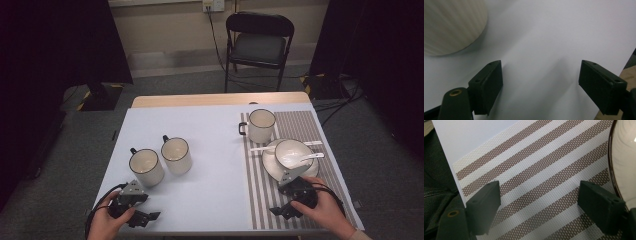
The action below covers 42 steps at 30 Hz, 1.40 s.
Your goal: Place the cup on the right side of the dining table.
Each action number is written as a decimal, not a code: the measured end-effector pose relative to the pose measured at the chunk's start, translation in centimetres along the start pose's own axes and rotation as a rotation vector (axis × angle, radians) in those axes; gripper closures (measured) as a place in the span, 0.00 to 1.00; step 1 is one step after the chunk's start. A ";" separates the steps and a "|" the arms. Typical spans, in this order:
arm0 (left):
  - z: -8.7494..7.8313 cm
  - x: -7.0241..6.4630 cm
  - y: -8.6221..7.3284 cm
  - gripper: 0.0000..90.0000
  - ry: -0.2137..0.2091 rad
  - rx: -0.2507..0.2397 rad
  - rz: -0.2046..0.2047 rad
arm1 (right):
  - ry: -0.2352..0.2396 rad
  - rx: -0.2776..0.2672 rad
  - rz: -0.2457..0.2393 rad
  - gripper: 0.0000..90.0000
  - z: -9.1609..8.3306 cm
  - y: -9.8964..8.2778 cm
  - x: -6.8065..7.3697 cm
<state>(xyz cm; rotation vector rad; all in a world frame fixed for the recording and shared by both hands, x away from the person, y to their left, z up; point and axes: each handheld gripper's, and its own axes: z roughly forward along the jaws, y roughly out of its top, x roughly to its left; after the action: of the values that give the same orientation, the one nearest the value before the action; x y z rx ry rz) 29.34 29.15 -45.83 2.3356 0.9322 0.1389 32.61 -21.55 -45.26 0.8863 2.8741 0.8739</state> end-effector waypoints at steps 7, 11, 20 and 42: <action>-0.1 0.1 -0.2 0.21 0.003 -0.008 -0.006 | -0.004 -0.011 -0.010 0.20 -0.1 -0.4 -0.1; -0.2 0.2 -0.3 0.21 0.011 -0.003 -0.002 | 0.002 -0.016 -0.015 0.20 -0.3 -0.6 -0.2; -0.3 0.2 -0.6 0.21 0.010 -0.011 0.020 | -0.003 -0.049 -0.056 0.21 -0.5 -1.5 -0.4; -0.3 0.4 -1.7 0.20 0.014 -0.055 0.134 | -0.036 -0.136 -0.169 0.21 -0.5 -3.3 -0.4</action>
<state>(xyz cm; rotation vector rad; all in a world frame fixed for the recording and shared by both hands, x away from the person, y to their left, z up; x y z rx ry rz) 28.49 30.52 -46.64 2.3486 0.7681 0.2325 31.10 -24.27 -46.62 0.6292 2.7686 1.0087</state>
